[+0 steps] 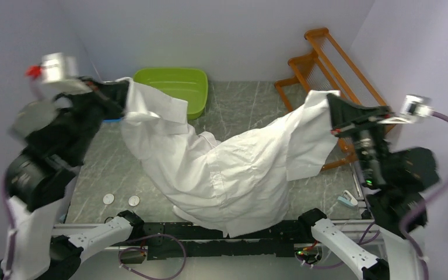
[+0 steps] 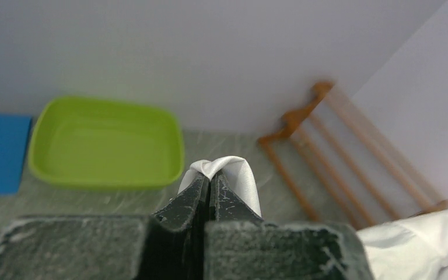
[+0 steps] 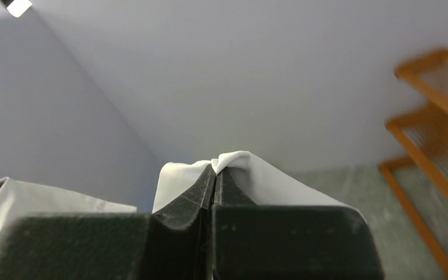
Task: Pin the brooch onto the clothing
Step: Adjust the clothes at the center of the board.
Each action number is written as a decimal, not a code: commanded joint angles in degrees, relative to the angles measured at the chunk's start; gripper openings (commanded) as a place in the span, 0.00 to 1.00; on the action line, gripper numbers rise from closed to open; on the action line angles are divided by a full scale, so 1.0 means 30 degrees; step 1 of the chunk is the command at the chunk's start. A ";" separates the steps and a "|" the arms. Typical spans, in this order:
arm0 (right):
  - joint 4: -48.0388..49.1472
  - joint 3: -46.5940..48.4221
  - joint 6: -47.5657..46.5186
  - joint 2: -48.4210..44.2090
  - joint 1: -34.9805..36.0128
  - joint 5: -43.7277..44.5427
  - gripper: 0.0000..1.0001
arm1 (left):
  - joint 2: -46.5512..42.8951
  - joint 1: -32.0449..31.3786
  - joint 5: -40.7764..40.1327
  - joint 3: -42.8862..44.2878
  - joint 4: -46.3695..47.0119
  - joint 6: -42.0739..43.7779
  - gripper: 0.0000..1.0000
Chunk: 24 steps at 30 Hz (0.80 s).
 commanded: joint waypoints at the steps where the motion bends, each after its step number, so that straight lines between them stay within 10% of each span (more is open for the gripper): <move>1: -0.1082 -0.3246 0.0529 -0.0107 0.0010 0.2458 0.00 | 0.1460 0.0087 -0.1604 -0.2917 -0.0707 0.0564 0.03; 15: -0.3876 -0.7092 0.0881 0.2968 -0.0349 0.6728 0.00 | 0.4633 0.0087 0.6750 -0.8290 0.5297 0.0976 0.07; 20: -0.4872 -0.7516 0.1665 0.4229 -0.1011 0.6162 0.52 | 0.7196 0.0087 0.8030 -0.6341 0.3052 0.1604 0.85; 24: -0.3974 -0.8920 0.1511 0.4246 -0.1189 0.3517 0.64 | 0.9044 0.0129 0.7037 -0.4958 0.2001 0.2124 0.94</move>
